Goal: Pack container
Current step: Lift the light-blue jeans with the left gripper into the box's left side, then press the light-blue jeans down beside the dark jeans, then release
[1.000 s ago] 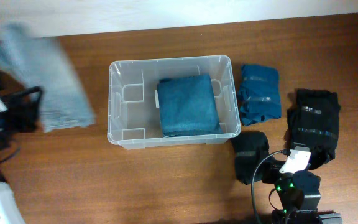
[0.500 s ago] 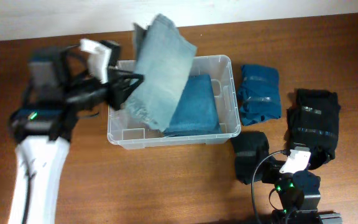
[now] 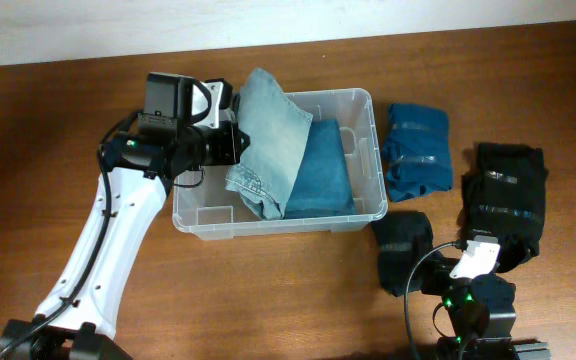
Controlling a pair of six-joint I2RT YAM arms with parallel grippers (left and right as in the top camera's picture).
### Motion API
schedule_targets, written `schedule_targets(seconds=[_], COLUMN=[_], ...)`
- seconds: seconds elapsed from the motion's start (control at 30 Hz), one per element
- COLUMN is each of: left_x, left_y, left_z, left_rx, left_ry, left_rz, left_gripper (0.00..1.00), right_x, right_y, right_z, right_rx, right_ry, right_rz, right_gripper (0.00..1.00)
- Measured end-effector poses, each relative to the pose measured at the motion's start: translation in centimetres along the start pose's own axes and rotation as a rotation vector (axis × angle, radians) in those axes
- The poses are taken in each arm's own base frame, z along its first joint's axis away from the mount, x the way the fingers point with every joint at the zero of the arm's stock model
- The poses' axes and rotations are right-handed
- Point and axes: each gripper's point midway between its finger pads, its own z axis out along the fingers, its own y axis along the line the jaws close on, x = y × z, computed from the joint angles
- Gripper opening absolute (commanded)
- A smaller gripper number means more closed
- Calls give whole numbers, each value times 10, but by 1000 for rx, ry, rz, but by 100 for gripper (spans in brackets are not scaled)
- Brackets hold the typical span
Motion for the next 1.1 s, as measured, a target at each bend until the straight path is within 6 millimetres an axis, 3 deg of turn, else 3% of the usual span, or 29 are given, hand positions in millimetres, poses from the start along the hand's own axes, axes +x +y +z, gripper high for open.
schedule_targets(seconds=[0.2, 0.43, 0.5, 0.6, 0.7, 0.8, 0.93, 1.03, 1.1], left_x=[17, 29, 31, 30, 23, 11, -24, -47, -48], left_y=[37, 63, 68, 74, 82, 83, 65, 50, 46], left_z=[-4, -13, -15, -17, -22, -30, -57, -73, -75], left_rx=[-208, -362, -396, -432, -486, -509, -500, -468, -453], left_ry=[46, 73, 75, 65, 30, 0, -88, -157, -159], left_rz=[-90, -125, -131, -136, -129, -108, -68, -40, -27], left_gripper=[1, 1, 12, 40, 47, 48, 46, 35, 28], right_x=[0, 0, 0, 0, 0, 0, 0, 0, 0], right_y=[0, 0, 0, 0, 0, 0, 0, 0, 0], right_z=[0, 0, 0, 0, 0, 0, 0, 0, 0], right_rx=[0, 0, 0, 0, 0, 0, 0, 0, 0], right_ry=[0, 0, 0, 0, 0, 0, 0, 0, 0], right_rz=[1, 0, 0, 0, 0, 0, 0, 0, 0], right_gripper=[98, 98, 98, 98, 98, 98, 98, 98, 98])
